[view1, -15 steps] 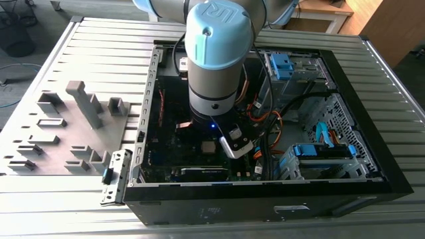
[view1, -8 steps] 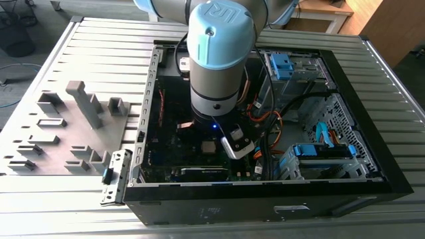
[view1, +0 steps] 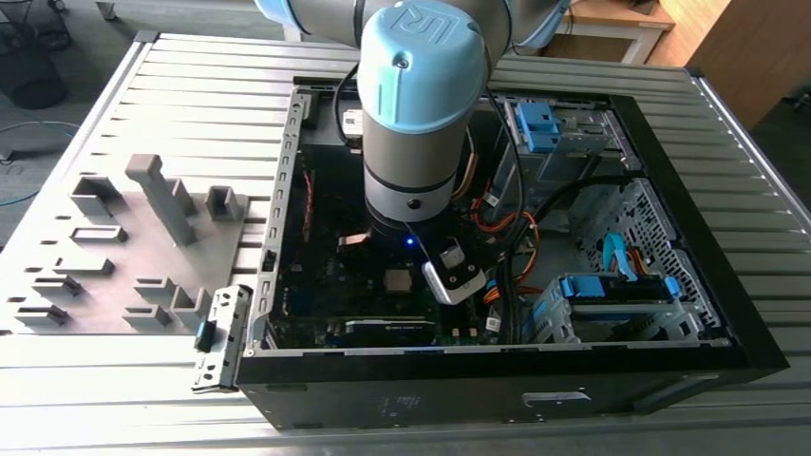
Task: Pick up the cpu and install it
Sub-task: 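Place the cpu into insertion slot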
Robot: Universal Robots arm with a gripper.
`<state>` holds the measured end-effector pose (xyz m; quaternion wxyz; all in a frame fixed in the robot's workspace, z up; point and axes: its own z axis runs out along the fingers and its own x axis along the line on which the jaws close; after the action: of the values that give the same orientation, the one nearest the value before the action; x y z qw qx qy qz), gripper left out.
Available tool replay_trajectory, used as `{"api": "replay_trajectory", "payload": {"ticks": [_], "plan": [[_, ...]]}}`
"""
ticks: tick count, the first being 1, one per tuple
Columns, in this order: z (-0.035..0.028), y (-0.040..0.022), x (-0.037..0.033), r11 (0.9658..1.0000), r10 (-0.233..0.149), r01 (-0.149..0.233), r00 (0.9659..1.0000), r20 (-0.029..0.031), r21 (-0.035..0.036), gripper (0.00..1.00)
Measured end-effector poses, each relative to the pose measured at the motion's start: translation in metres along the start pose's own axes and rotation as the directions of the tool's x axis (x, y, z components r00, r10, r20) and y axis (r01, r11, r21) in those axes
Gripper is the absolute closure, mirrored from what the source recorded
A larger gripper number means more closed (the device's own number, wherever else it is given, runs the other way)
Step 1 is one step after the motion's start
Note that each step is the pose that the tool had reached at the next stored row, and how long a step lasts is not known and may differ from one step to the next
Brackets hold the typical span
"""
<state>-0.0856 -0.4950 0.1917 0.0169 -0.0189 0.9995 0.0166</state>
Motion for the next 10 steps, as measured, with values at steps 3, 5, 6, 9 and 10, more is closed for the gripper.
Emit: {"api": "replay_trajectory", "payload": {"ticks": [3,5,6,9,10], "plan": [[0.0000,0.0000,0.0000,1.0000,0.000,0.000,1.0000,0.0000,0.0000,0.42],[0.0000,0.0000,0.0000,1.0000,0.000,0.000,1.0000,0.0000,0.0000,0.43],[0.0000,0.0000,0.0000,1.0000,0.000,0.000,1.0000,-0.0001,0.0000,0.50],[-0.0001,0.0000,0.0000,1.0000,0.000,0.000,1.0000,-0.0001,0.0002,0.56],[-0.0001,0.0000,0.0000,1.0000,0.000,0.000,1.0000,-0.0001,0.0002,0.58]]}}
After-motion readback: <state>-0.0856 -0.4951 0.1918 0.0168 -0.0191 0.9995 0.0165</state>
